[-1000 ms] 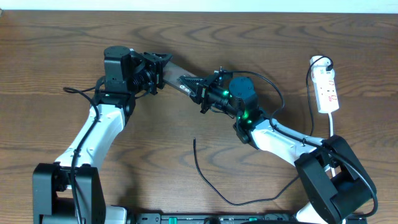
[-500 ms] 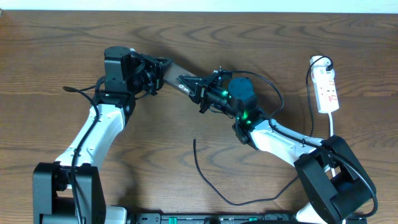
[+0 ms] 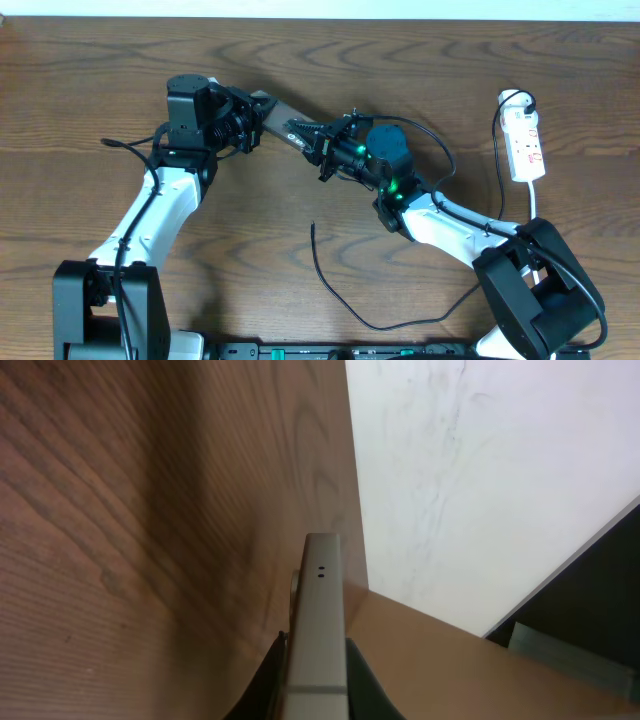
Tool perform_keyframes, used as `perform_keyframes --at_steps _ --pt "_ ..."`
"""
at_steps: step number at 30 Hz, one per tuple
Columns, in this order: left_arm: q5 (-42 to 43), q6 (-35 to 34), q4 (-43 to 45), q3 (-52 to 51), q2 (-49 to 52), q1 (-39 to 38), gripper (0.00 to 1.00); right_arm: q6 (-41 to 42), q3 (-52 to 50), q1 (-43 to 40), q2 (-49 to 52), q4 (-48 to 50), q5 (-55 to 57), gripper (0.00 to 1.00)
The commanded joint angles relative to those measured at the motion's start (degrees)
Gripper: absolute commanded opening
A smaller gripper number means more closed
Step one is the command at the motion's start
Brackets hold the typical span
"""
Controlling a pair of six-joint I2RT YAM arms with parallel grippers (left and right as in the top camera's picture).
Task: Plug charger to phone and switch on socket
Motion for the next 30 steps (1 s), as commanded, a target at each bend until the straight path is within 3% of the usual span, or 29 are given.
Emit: perform_keyframes --at_steps 1,4,6,10,15,17,23,30 --pt "0.50 1.44 0.35 0.15 0.22 0.17 0.07 -2.49 0.85 1.42 -0.35 -0.09 -1.73 0.01" --pt "0.48 1.57 0.02 0.13 0.22 0.20 0.07 -3.50 0.85 1.44 -0.35 -0.70 -1.73 0.04" --pt "0.50 1.57 0.02 0.13 0.22 0.20 0.07 -4.50 0.83 1.44 -0.35 -1.18 -1.77 0.23" --pt "0.50 1.57 0.02 0.11 0.22 0.20 0.07 -8.37 0.85 1.44 -0.35 -1.84 -1.75 0.36" --pt "0.44 1.57 0.02 0.11 0.22 0.20 0.07 -10.29 0.83 1.42 -0.35 -2.21 -1.73 0.86" --pt "0.44 1.60 0.02 0.11 0.22 0.44 0.07 -11.61 0.83 1.33 -0.35 -2.21 -1.77 0.99" --pt "0.46 4.50 -1.16 0.04 0.22 2.19 0.07 -18.53 0.83 -0.15 -0.35 -3.96 -4.13 0.99" --pt "0.52 11.17 -8.76 0.04 0.22 6.99 0.07 -23.76 0.83 -3.74 -0.35 -13.86 -7.19 0.99"
